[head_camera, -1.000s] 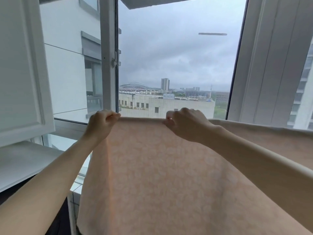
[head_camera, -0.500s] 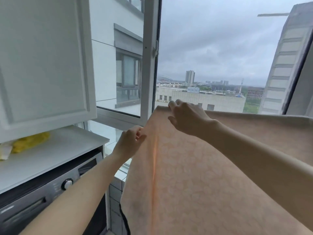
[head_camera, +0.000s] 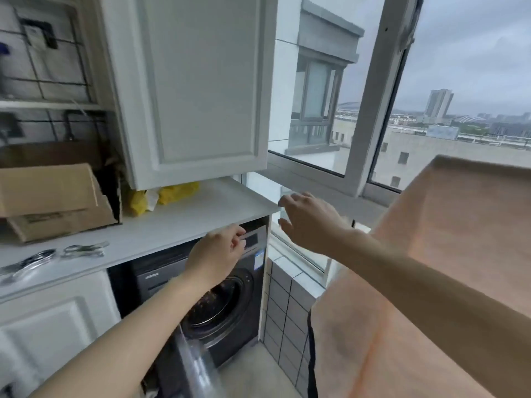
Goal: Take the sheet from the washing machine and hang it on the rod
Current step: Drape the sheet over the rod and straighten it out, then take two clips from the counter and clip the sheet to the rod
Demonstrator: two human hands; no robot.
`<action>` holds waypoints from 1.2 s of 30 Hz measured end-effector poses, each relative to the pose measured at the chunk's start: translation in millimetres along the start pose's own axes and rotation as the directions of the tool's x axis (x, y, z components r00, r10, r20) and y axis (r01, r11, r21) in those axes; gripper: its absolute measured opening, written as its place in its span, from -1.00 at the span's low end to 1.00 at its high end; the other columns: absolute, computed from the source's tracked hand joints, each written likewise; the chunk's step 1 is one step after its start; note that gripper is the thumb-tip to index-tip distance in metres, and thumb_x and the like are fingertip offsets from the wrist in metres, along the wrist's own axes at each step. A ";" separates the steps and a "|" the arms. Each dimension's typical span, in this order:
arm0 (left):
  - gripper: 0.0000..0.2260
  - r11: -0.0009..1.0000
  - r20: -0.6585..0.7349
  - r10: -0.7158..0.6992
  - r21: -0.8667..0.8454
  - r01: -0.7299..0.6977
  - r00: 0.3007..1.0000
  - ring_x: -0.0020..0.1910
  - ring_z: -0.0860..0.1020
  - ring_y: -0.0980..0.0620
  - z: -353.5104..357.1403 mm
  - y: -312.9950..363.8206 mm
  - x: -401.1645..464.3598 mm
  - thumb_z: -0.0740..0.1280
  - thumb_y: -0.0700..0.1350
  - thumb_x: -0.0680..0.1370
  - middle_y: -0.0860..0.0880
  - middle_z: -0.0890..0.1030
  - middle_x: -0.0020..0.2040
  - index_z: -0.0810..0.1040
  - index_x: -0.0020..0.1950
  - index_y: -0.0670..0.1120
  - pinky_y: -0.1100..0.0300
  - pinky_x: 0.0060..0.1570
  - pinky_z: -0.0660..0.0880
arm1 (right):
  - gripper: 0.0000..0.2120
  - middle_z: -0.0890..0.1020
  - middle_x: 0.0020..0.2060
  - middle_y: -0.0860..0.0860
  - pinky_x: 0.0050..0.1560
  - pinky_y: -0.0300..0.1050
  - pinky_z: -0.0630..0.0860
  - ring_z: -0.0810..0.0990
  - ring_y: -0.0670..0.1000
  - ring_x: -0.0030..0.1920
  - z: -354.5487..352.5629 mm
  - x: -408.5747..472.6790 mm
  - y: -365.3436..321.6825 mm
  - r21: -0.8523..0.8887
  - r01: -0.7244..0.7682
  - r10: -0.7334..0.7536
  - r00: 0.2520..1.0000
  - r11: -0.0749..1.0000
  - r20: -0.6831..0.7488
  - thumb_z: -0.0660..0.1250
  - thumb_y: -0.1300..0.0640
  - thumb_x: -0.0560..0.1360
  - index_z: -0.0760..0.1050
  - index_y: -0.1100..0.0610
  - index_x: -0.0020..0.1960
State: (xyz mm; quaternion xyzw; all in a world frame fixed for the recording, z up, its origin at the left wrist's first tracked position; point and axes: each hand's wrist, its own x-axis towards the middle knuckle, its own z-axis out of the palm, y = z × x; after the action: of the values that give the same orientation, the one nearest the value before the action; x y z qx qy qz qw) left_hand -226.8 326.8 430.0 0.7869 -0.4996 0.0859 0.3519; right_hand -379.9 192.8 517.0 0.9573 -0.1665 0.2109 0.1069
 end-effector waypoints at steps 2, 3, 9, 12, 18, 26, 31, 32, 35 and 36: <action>-0.80 0.996 -0.006 -0.087 0.033 0.087 0.996 -0.10 0.55 0.09 -5.0 -24.9 -11.5 0.24 -0.01 0.59 0.13 0.58 -0.11 0.52 0.19 0.02 0.08 -0.10 0.54 | -0.71 0.55 0.05 0.09 -0.12 -0.07 0.36 0.48 0.14 0.13 30.6 13.1 -15.0 0.060 0.021 -0.023 0.999 0.998 0.032 0.16 0.01 0.59 0.40 0.17 0.21; -0.80 0.991 -0.017 -0.129 0.045 0.129 0.992 -0.10 0.55 0.09 -7.1 -36.8 -17.8 0.24 -0.01 0.59 0.13 0.58 -0.11 0.52 0.19 0.03 0.07 -0.08 0.54 | -0.72 0.55 0.03 0.09 -0.13 -0.07 0.37 0.48 0.14 0.12 45.6 20.7 -23.9 0.092 0.035 -0.039 0.998 0.995 0.046 0.16 0.02 0.59 0.39 0.16 0.21; -0.82 0.930 -0.108 -0.347 0.089 0.357 0.932 -0.11 0.54 0.09 -11.9 -106.7 -60.0 0.28 -0.04 0.57 0.12 0.59 -0.12 0.54 0.15 0.05 0.10 -0.07 0.52 | -0.73 0.56 0.09 0.08 0.02 0.05 0.50 0.47 0.15 0.16 128.6 56.8 -85.5 0.290 0.118 -0.164 0.976 0.950 0.140 0.18 0.11 0.55 0.40 0.16 0.22; -0.84 0.873 -0.143 -0.465 0.086 0.479 0.874 -0.13 0.54 0.09 -17.4 -138.2 -83.0 0.28 -0.05 0.56 0.14 0.60 -0.14 0.54 0.13 0.06 0.12 -0.11 0.51 | -0.73 0.56 0.11 0.08 0.03 0.07 0.51 0.47 0.15 0.17 161.7 72.8 -114.9 0.341 0.188 -0.253 0.955 0.921 0.156 0.17 0.09 0.55 0.40 0.16 0.22; -0.84 0.759 -0.190 -0.626 0.072 0.647 0.756 -0.14 0.58 0.04 -41.7 -202.0 -117.9 0.31 -0.10 0.54 0.11 0.62 -0.16 0.58 0.10 0.02 0.09 -0.07 0.52 | -0.70 0.56 0.14 0.09 0.07 0.07 0.49 0.46 0.16 0.20 205.9 111.2 -178.4 0.437 0.266 -0.376 0.907 0.859 0.187 0.17 0.05 0.56 0.40 0.17 0.22; -0.88 0.659 -0.233 -0.723 0.051 0.751 0.650 -0.15 0.60 0.01 -86.4 -313.2 -136.4 0.37 -0.11 0.52 0.05 0.62 -0.18 0.62 0.03 -0.05 0.19 -0.10 0.48 | -0.70 0.59 0.10 0.08 0.05 0.09 0.54 0.53 0.16 0.11 269.2 179.0 -278.4 0.601 0.155 -0.426 0.839 0.784 0.339 0.18 0.04 0.55 0.42 0.16 0.22; -0.91 0.675 -0.254 -0.707 0.041 0.737 0.661 -0.18 0.59 -0.02 -119.0 -385.6 -124.9 0.38 -0.17 0.50 0.03 0.64 -0.18 0.63 -0.02 -0.07 0.14 -0.10 0.51 | -0.64 0.54 0.22 0.07 0.10 0.06 0.51 0.50 0.13 0.20 303.6 222.0 -329.5 0.602 0.054 -0.352 0.852 0.797 0.389 0.18 0.03 0.57 0.36 0.12 0.33; -0.92 0.685 -0.259 -0.696 0.041 0.728 0.670 -0.17 0.59 -0.03 -124.8 -398.6 -121.7 0.38 -0.19 0.49 0.05 0.62 -0.19 0.62 -0.04 -0.06 0.12 -0.10 0.51 | -0.62 0.53 0.23 0.07 0.11 0.07 0.51 0.50 0.13 0.21 309.2 230.2 -336.7 0.597 0.024 -0.327 0.854 0.802 0.404 0.18 0.03 0.57 0.35 0.12 0.35; -0.91 0.731 -0.293 -0.634 0.076 0.678 0.716 -0.12 0.55 -0.06 -138.7 -437.5 -112.4 0.40 -0.22 0.47 0.04 0.57 -0.14 0.61 -0.05 -0.07 0.06 -0.07 0.51 | -0.59 0.48 0.25 0.07 0.12 0.08 0.50 0.47 0.13 0.24 328.5 250.5 -351.8 0.589 -0.057 -0.256 0.863 0.806 0.435 0.19 0.03 0.57 0.30 0.11 0.38; -0.88 0.734 -0.301 -0.621 0.100 0.672 0.723 -0.07 0.53 -0.08 -142.2 -449.7 -108.3 0.42 -0.22 0.46 0.01 0.56 -0.10 0.62 -0.02 -0.09 0.05 -0.03 0.49 | -0.58 0.47 0.25 0.08 0.13 0.08 0.48 0.45 0.14 0.25 334.5 256.4 -354.9 0.587 -0.075 -0.235 0.870 0.806 0.434 0.20 0.03 0.57 0.29 0.11 0.38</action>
State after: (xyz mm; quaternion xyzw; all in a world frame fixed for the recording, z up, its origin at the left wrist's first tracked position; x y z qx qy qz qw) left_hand 132.2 610.1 271.7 0.9260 -0.1327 0.1049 0.3374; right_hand 91.8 357.9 284.9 0.9705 -0.0724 -0.0008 -0.2298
